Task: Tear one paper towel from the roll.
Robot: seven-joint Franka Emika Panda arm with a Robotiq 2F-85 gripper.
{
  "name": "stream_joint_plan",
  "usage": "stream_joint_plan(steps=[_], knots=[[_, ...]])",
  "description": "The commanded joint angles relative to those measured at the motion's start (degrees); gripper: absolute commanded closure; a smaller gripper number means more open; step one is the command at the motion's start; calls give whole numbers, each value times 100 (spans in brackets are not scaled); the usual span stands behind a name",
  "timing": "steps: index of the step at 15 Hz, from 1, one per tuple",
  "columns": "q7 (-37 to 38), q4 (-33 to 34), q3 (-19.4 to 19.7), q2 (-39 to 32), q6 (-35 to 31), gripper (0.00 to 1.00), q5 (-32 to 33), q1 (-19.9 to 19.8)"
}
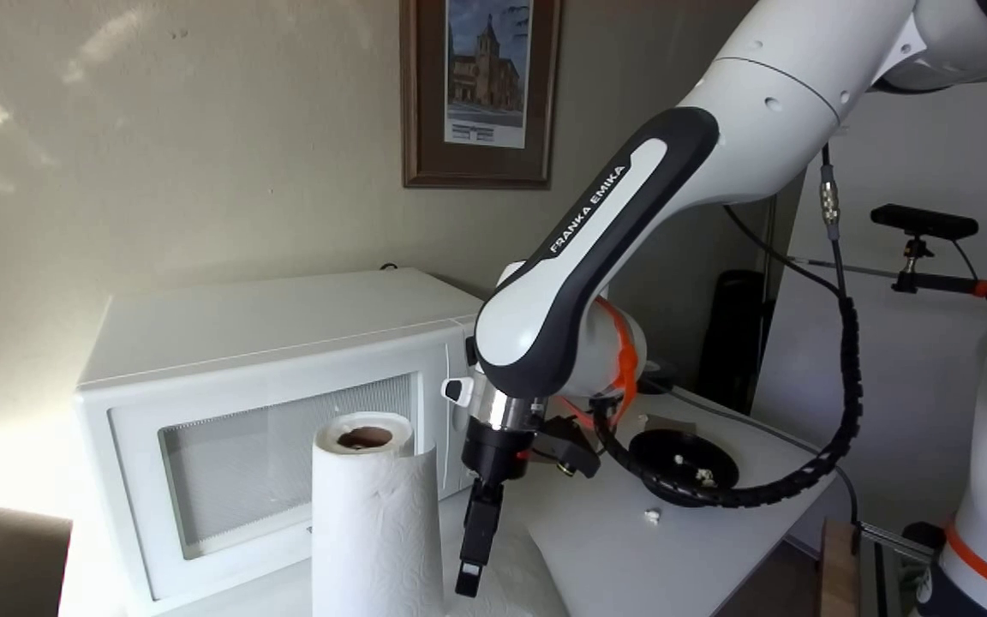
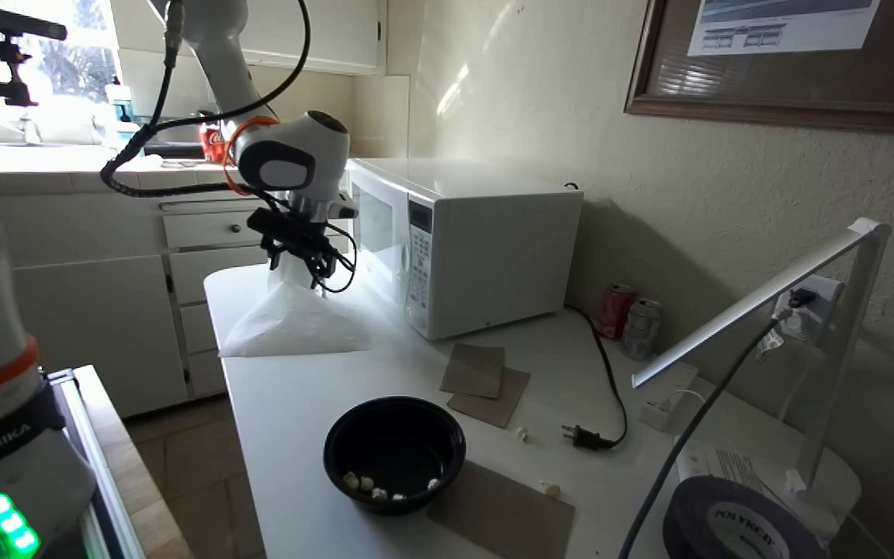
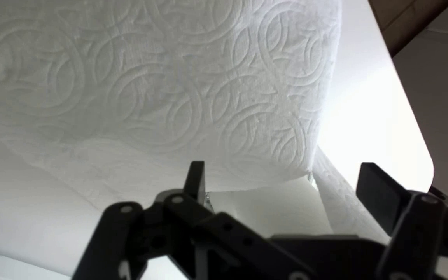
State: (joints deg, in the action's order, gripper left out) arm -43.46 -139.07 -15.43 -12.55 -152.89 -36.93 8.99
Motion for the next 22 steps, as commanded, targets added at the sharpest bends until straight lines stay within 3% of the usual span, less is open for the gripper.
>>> stream_joint_plan(steps=[1, 14, 15, 16, 22], knots=[[-420, 136, -213, -279, -30, 0, 13, -189], [-1435, 449, -605, -1161, -374, 2, 0, -577], [-1454, 465, -621, -1210, -444, 18, 21, -602], [-1484, 487, -659, -1262, -511, 21, 21, -643], [-1466, 582, -823, -1466, -765, 70, 157, -805]])
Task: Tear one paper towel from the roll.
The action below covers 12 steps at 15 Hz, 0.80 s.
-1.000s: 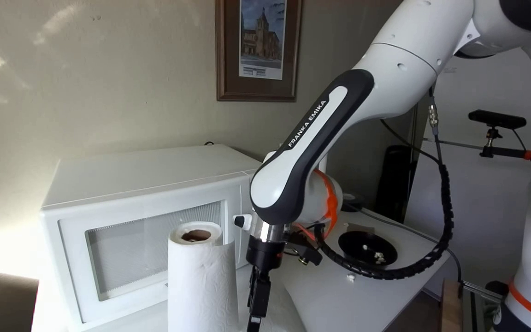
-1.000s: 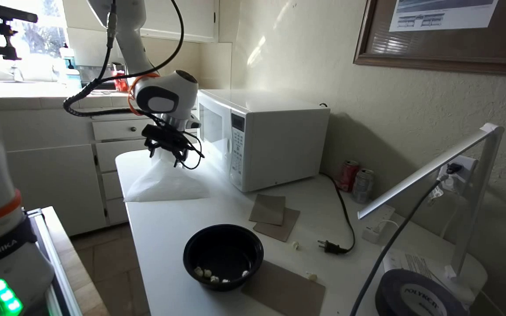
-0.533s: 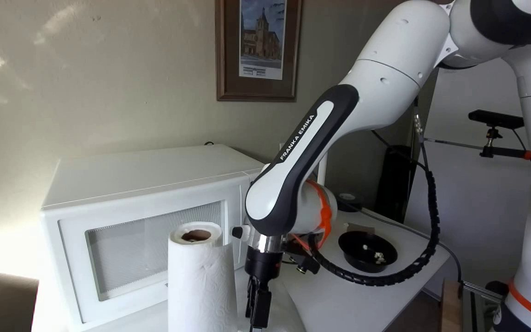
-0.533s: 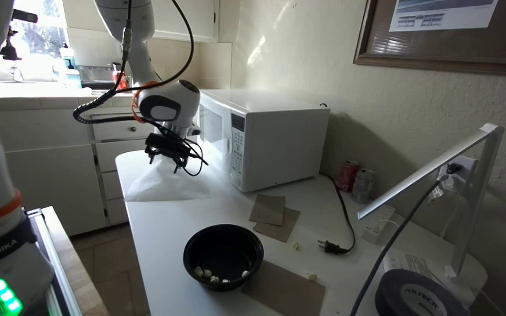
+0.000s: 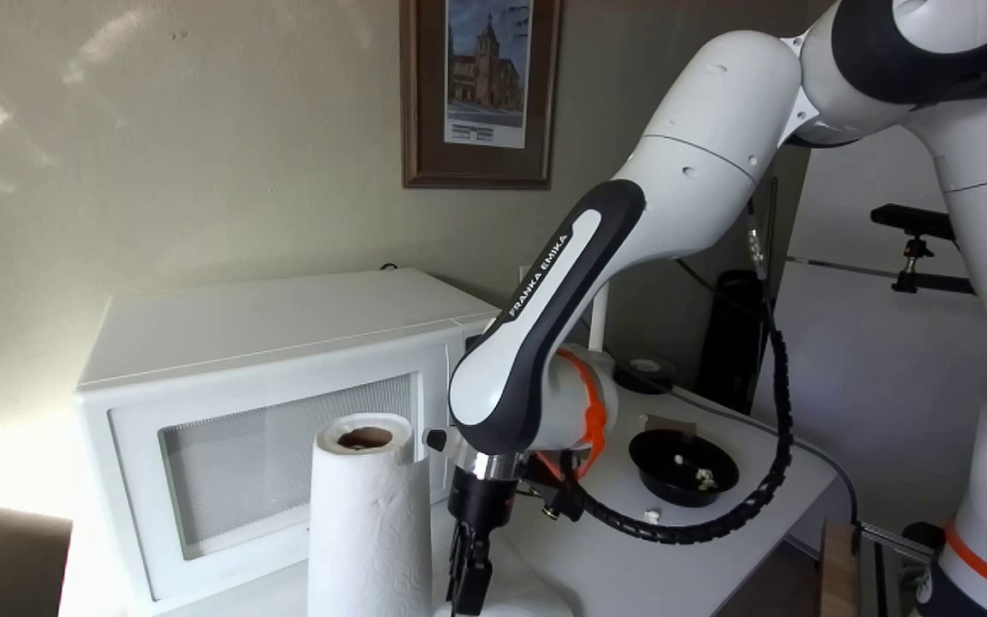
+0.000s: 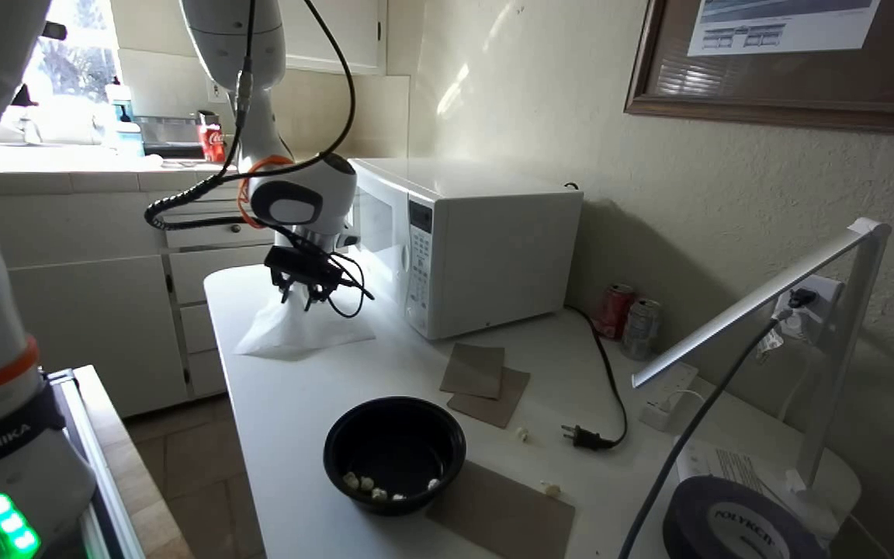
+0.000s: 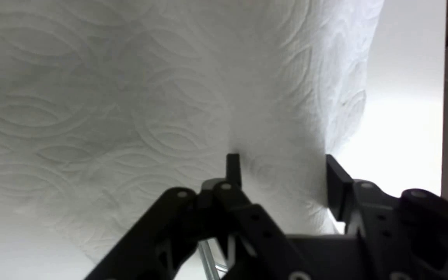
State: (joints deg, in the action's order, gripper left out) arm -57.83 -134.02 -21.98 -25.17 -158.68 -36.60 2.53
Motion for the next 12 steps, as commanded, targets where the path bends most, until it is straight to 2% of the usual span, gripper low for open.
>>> stream_joint_plan(steps=[1, 4, 12], knots=[[11, 67, -168, -191, -179, 77, 162, -169], [98, -14, -163, -76, -164, 99, 198, -218], [-72, -179, -507, 118, -272, 100, -349, -710]])
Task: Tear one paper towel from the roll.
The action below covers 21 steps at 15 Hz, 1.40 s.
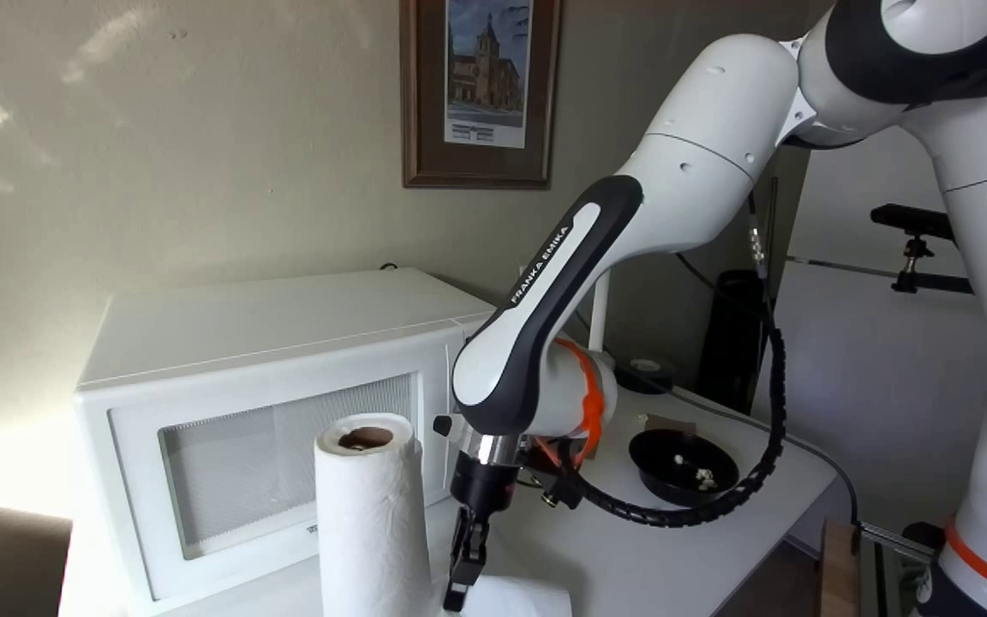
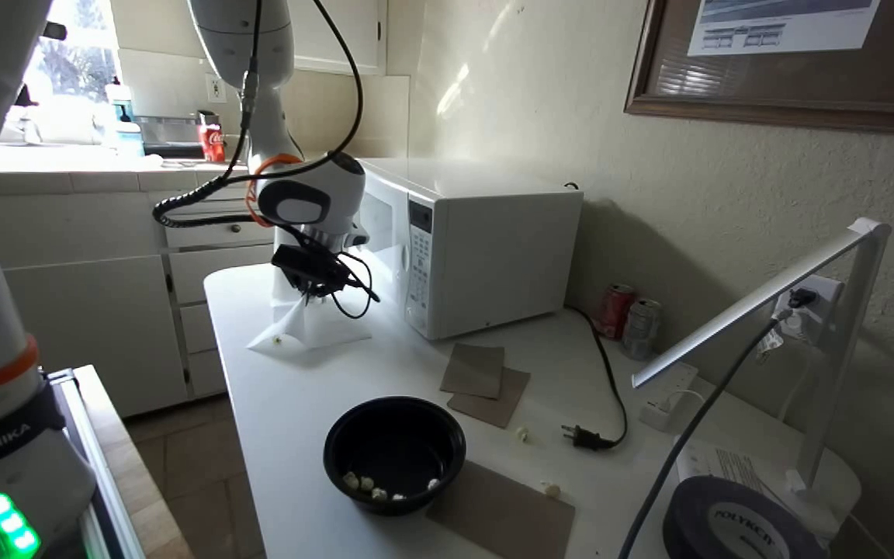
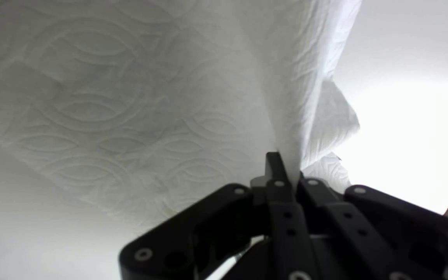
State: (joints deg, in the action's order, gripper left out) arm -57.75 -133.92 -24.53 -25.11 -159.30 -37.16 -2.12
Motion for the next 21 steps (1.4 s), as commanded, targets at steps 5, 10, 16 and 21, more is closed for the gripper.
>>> stream_joint_plan(steps=[5, 10, 16, 21], knots=[[-487, -160, -765, 119, -464, 100, -1524, -795], [-1205, -109, -1513, 113, -524, 100, -3632, -1622], [-1359, -180, -1634, 91, -285, 100, -5026, -1978], [-1740, -209, -1663, 91, -67, 100, -6312, -2171]])
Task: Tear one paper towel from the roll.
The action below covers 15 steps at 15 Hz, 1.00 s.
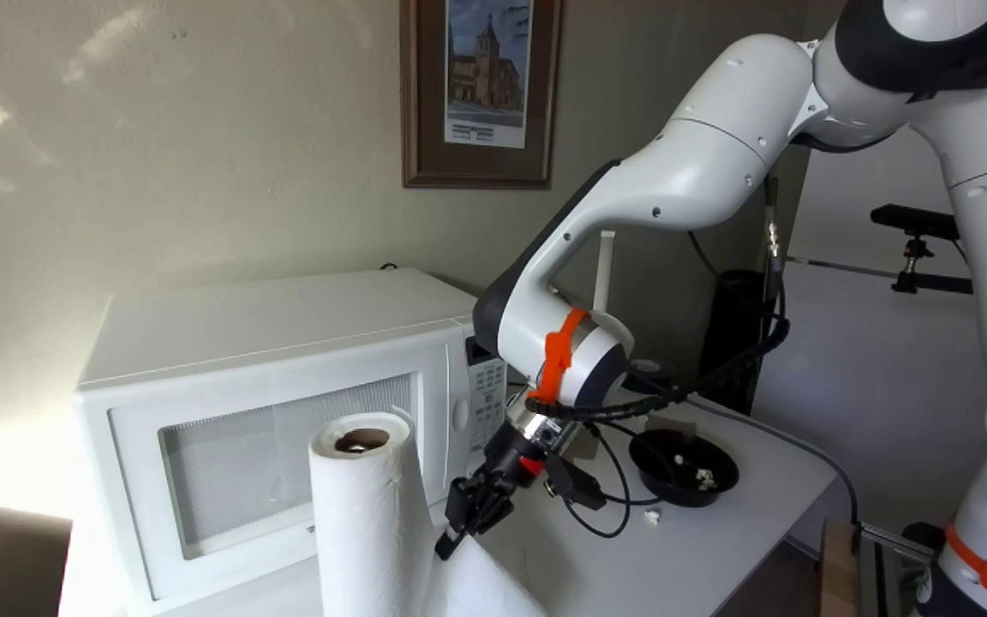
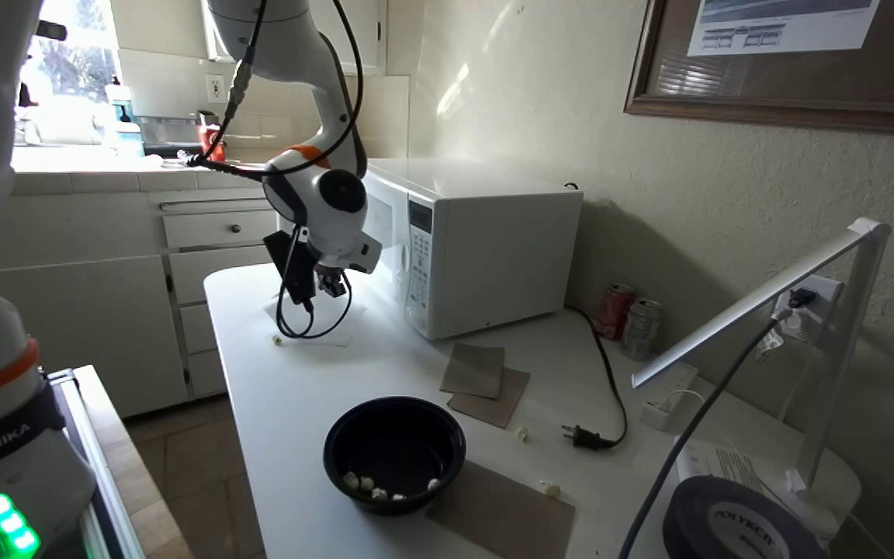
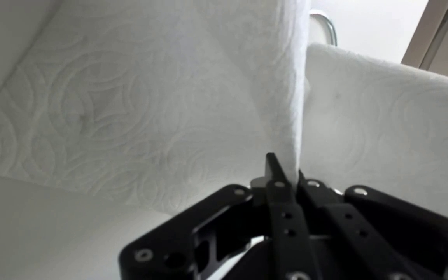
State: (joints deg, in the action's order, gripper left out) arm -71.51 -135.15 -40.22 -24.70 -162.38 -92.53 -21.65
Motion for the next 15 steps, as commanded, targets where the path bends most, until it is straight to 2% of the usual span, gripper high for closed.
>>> stream_joint_plan(steps=[1, 5, 8, 9, 10, 12, 15], knots=[[-577, -87, -92, 59, 455, 100, -1155, -303], [-1215, -170, 35, 16, 1042, 100, -2398, -438], [-1459, -331, 112, 2, 1317, 100, -2919, -518], [-1086, -492, 1223, 413, 1881, 100, -3010, 530], [-1075, -562, 1446, 407, 2027, 100, -3088, 677], [-1058, -705, 2335, 433, 2446, 100, -3262, 1398], [-1086, -836, 3068, 416, 2752, 100, -3362, 2016]])
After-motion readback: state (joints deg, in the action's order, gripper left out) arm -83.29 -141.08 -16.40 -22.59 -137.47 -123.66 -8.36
